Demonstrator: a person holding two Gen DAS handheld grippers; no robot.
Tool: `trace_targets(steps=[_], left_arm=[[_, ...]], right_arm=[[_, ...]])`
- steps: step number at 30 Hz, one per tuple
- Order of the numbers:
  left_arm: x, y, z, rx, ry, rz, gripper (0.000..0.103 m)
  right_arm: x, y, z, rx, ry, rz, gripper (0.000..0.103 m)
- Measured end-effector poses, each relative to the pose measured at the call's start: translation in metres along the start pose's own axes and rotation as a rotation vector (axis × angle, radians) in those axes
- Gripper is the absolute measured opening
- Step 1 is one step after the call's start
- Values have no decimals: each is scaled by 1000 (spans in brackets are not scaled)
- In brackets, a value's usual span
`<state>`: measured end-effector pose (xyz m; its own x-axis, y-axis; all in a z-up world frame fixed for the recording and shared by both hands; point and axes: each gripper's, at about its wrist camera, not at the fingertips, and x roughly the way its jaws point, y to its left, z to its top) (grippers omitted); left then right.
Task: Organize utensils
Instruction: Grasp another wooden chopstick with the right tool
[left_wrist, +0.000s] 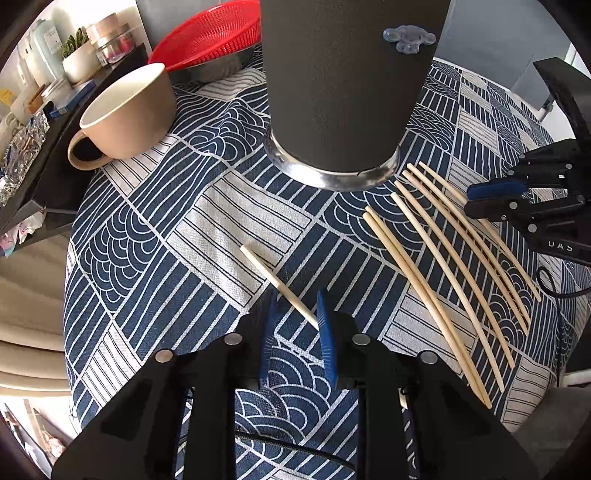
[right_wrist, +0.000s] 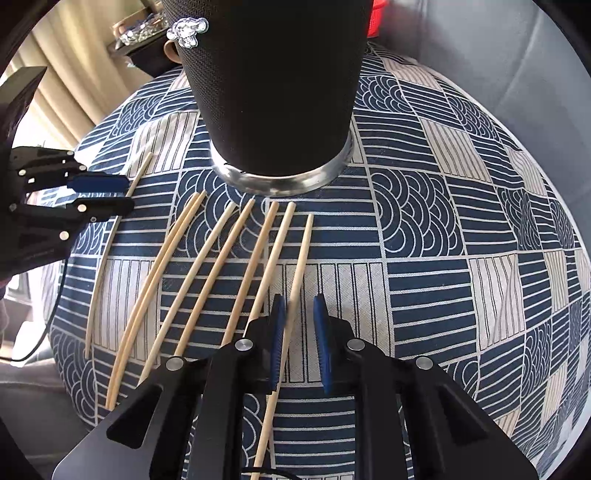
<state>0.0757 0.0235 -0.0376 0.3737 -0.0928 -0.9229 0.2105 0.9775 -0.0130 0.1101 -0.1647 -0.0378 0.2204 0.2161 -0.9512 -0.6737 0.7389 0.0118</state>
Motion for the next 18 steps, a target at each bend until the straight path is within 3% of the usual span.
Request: trace_targets(steps=[3,8,11,15,18], left_arm=[[0,6,-1,-13,4,-31,16],[-2,0,-8,3,-22,34,13],[-3,3,-9,-21,-21,18,11],[-4,11,-10,-67,1,-10,10],[-6,10,-12,-32,37,7,13]], right_arm=[[1,-7,0,24,-10,16,6],[2,-16,-3,70,-31,51,5],[1,-15,-6,68,-24,57,5],[-1,-13,-9,57,-26,60,5],[-4,-7,-13,42,-32,39,5]])
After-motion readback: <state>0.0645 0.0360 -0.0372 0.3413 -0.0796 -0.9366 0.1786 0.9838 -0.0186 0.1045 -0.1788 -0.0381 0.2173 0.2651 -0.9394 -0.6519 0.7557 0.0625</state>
